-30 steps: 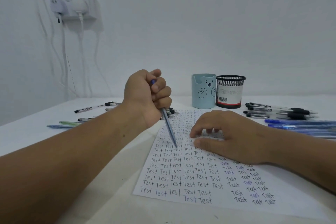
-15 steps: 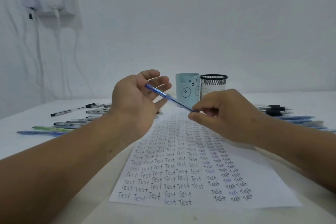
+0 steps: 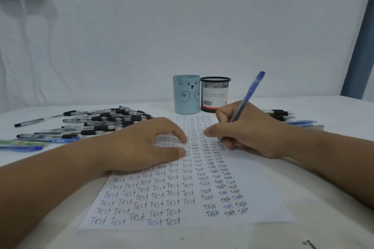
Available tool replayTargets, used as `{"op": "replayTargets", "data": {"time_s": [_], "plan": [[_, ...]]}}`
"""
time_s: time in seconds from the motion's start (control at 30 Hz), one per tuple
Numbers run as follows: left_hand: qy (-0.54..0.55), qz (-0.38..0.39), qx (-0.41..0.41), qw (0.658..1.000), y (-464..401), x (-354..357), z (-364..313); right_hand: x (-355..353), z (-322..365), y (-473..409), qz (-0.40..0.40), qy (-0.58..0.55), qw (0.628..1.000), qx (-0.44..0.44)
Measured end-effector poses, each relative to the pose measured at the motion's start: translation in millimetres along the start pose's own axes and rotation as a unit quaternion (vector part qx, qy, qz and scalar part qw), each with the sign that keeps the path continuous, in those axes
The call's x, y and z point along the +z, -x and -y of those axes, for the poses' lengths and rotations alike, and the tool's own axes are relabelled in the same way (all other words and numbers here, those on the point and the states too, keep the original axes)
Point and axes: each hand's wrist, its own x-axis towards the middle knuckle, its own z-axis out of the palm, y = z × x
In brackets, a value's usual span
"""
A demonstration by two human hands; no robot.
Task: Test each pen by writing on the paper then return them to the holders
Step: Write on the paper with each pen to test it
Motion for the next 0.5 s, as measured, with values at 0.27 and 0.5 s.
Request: {"op": "replayTargets", "data": {"time_s": [0.27, 0.5], "plan": [[-0.015, -0.001, 0.009, 1.0, 0.2, -0.6, 0.4, -1.0, -6.3, -2.4, -0.026, 0.095, 0.995, -0.026], [-0.027, -0.008, 0.012, 1.0, -0.1, 0.4, 0.9, 0.8, -9.5, -5.3, -0.011, 0.124, 0.992, -0.03]]}}
